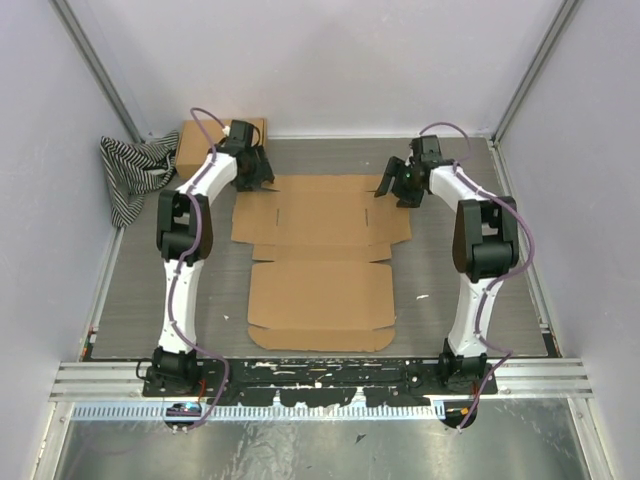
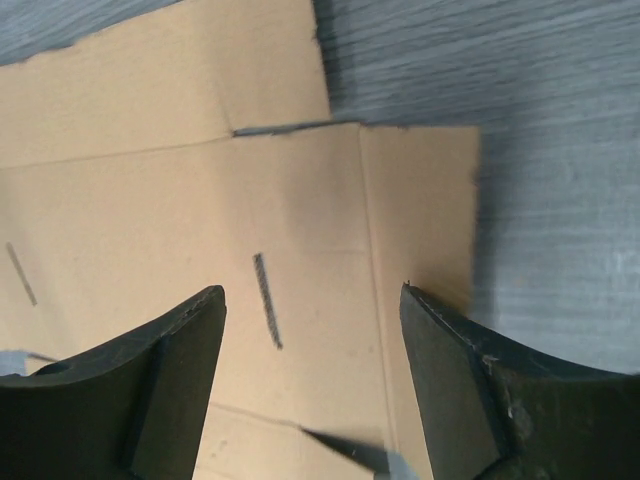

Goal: Fold the paper box

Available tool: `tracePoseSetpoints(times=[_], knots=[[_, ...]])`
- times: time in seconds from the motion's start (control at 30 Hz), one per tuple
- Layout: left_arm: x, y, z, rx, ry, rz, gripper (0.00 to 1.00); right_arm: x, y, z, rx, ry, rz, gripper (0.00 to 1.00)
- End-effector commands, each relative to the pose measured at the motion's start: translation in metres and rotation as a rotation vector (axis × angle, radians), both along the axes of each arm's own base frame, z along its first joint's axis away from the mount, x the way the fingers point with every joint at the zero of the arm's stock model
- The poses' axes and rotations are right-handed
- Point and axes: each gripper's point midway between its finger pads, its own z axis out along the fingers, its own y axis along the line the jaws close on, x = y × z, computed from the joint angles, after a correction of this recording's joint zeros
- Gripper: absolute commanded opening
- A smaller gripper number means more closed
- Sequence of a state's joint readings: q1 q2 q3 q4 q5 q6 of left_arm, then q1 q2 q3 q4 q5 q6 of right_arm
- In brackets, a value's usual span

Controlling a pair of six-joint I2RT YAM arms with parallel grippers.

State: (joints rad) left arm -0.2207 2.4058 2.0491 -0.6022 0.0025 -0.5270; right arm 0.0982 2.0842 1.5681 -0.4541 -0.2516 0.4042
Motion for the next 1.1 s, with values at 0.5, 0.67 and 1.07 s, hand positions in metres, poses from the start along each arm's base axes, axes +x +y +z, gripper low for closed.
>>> tracePoseSetpoints(times=[0.5, 0.67, 1.07], knots=[[0.014, -0.039, -0.001, -0.068, -0.039, -0.041, 0.65, -0.034, 0.017, 0.082, 0.052, -0.178, 0.066, 0.72], [0.009, -0.040, -0.002, -0.066, -0.038, -0.046, 0.58, -0.036, 0.017, 0.080, 0.049, -0.172, 0.065, 0.71], [0.001, -0.046, 0.016, 0.053, -0.097, -0.079, 0.38, -0.036, 0.019, 0.074, 0.023, -0.151, 0.059, 0.69]])
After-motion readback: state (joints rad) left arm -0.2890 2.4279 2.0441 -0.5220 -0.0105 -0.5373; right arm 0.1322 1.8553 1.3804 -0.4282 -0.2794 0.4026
